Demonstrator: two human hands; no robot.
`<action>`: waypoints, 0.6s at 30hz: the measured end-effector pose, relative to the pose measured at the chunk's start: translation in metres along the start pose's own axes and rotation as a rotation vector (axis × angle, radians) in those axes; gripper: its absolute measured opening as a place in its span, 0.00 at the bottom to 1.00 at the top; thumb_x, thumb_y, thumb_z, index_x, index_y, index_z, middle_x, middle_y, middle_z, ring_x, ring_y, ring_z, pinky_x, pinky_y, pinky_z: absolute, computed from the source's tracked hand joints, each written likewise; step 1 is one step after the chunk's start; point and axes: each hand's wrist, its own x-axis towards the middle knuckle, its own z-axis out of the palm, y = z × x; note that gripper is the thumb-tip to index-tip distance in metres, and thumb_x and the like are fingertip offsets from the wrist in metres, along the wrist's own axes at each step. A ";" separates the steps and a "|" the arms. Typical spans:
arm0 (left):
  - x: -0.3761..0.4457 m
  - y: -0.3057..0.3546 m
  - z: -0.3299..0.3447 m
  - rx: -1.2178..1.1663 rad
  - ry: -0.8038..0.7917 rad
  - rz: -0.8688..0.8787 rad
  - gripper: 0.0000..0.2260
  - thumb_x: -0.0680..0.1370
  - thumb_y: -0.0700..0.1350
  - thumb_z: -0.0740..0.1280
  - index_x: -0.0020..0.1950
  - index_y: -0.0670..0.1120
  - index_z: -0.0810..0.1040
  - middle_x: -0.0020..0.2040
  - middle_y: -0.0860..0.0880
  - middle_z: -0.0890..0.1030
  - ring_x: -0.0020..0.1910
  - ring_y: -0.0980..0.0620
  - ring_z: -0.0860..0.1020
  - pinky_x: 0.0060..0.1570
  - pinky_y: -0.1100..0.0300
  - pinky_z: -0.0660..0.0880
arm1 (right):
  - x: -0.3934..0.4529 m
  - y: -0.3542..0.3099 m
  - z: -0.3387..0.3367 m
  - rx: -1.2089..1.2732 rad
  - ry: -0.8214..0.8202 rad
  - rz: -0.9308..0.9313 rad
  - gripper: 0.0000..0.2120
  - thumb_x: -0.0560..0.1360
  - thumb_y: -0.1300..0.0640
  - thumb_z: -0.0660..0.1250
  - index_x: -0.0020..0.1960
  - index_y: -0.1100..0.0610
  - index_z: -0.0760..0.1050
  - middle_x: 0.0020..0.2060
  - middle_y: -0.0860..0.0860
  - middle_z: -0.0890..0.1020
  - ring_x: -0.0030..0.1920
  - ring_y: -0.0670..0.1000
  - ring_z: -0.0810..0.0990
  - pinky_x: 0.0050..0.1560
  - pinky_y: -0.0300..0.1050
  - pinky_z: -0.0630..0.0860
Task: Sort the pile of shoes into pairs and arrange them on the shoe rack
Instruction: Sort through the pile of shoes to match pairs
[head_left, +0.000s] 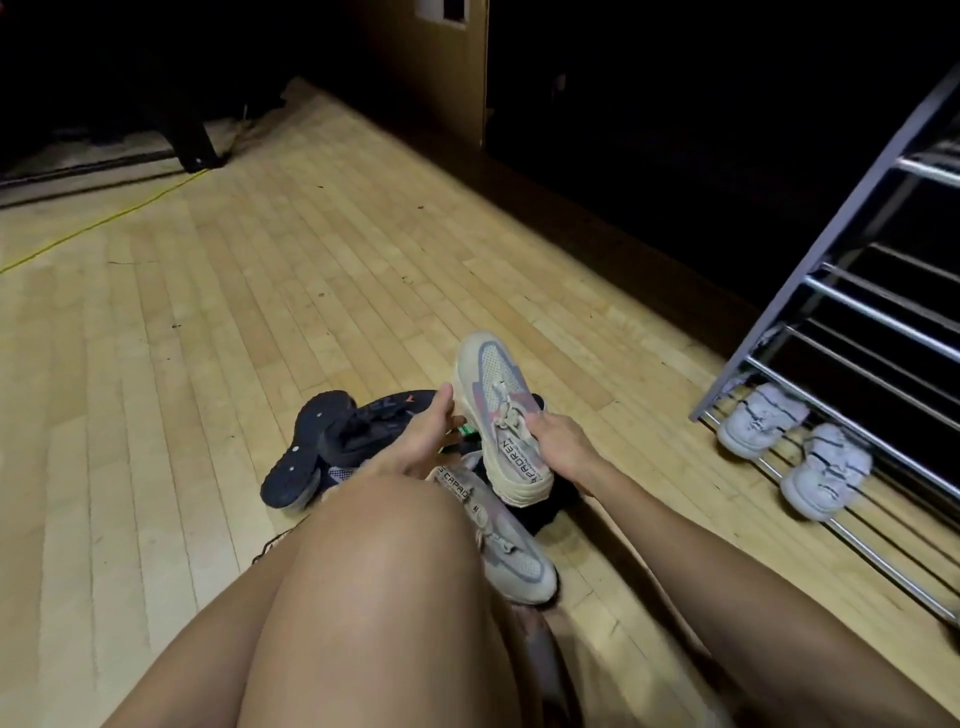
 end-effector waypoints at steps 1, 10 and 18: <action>0.004 -0.005 0.000 0.019 0.032 0.008 0.29 0.82 0.63 0.49 0.76 0.47 0.65 0.68 0.48 0.74 0.66 0.47 0.73 0.64 0.47 0.70 | 0.002 0.009 -0.005 0.006 0.014 0.021 0.18 0.81 0.47 0.56 0.47 0.58 0.78 0.46 0.57 0.84 0.46 0.54 0.80 0.47 0.48 0.74; 0.027 -0.050 -0.025 0.350 0.105 0.193 0.23 0.83 0.58 0.51 0.71 0.49 0.73 0.70 0.51 0.74 0.69 0.54 0.71 0.72 0.53 0.62 | 0.002 0.116 -0.022 -0.045 0.018 0.230 0.17 0.81 0.49 0.56 0.54 0.55 0.81 0.50 0.57 0.84 0.50 0.57 0.82 0.55 0.50 0.78; 0.038 -0.075 -0.046 0.200 0.168 0.136 0.23 0.84 0.56 0.51 0.70 0.46 0.74 0.68 0.49 0.76 0.67 0.54 0.73 0.68 0.56 0.65 | 0.020 0.116 -0.016 -0.034 -0.001 0.194 0.15 0.82 0.48 0.57 0.47 0.52 0.80 0.46 0.53 0.83 0.45 0.50 0.80 0.45 0.44 0.73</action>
